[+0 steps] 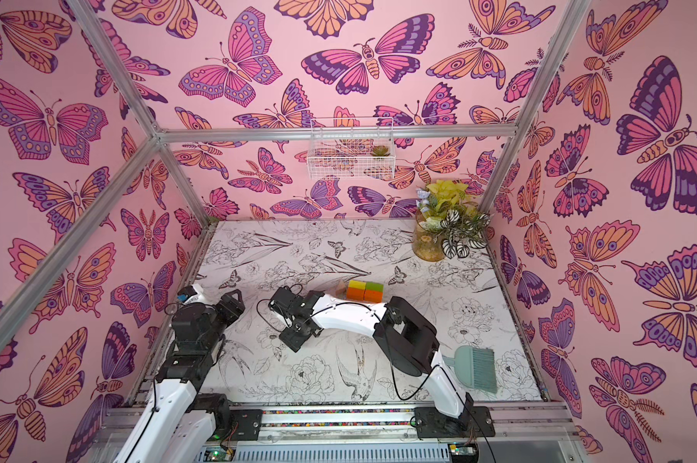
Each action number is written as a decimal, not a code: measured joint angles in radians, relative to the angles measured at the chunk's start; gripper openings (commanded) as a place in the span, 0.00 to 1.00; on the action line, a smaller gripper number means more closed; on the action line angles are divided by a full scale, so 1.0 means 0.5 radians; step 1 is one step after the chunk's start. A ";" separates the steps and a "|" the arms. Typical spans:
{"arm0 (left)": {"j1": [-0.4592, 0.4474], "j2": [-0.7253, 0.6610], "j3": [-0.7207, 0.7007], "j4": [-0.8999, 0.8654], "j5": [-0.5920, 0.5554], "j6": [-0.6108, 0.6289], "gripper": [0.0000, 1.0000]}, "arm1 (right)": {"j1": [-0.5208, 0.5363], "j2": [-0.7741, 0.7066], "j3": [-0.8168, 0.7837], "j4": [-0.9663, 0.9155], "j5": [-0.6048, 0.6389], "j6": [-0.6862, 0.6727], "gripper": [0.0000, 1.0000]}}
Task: Assemble a piece of candy with building blocks
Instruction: Pick up the building block from the center of the board.
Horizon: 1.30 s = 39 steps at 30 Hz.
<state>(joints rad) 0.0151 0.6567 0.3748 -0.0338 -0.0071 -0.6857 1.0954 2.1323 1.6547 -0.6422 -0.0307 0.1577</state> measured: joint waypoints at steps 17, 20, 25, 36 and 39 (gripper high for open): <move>0.024 -0.077 -0.031 0.002 -0.033 -0.024 0.75 | 0.000 0.059 0.014 0.002 0.039 0.005 0.51; 0.026 -0.066 -0.031 0.002 -0.033 -0.024 0.75 | 0.000 0.060 0.019 0.002 0.046 0.005 0.48; 0.026 -0.026 -0.031 0.004 -0.032 -0.023 0.75 | 0.000 0.060 0.029 0.007 0.063 -0.004 0.45; 0.035 0.041 -0.031 0.009 -0.025 -0.029 0.75 | 0.000 0.060 0.025 0.024 0.082 -0.035 0.35; 0.035 0.041 -0.031 0.014 -0.017 -0.029 0.75 | 0.000 0.054 -0.002 0.058 0.082 -0.056 0.33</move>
<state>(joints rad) 0.0326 0.6773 0.3592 -0.0269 -0.0154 -0.7002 1.0954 2.1593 1.6535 -0.6132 0.0105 0.1299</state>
